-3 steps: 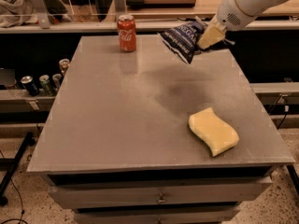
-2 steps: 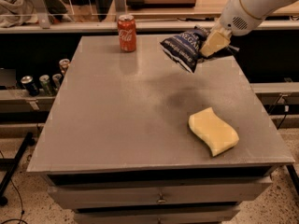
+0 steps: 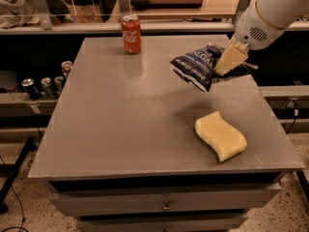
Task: Move blue chip bag near sponge
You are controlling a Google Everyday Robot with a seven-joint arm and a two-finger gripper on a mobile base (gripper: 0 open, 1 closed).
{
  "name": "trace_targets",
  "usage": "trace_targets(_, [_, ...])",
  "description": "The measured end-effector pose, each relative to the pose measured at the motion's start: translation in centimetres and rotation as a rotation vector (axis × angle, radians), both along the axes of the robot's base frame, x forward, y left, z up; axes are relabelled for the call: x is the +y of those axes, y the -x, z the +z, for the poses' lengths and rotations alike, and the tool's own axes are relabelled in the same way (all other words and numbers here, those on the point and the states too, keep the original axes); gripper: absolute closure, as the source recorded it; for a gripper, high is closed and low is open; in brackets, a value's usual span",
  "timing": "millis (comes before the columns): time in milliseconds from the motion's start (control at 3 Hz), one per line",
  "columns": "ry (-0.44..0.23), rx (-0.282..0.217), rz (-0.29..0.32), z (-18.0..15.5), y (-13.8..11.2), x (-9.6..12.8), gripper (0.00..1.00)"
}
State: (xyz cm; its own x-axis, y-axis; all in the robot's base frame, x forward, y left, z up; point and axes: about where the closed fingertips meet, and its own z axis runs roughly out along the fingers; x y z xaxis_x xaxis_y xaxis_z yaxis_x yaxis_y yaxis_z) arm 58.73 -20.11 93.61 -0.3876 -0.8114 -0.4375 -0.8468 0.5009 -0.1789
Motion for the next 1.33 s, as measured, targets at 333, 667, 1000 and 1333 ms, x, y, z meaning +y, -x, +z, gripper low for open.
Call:
trace_targets(333, [0.008,0.052,-0.019,-0.4,1.3,-0.5,1.0])
trace_targets(667, [0.034,0.13,-0.04,-0.6,2.7,-1.0,1.0])
trace_targets(1000, [0.054,0.191,-0.047,-1.1,3.6,-1.0,0.81])
trace_targets(1333, [0.058,0.236,-0.037,-2.0,4.0,-0.5,0.57])
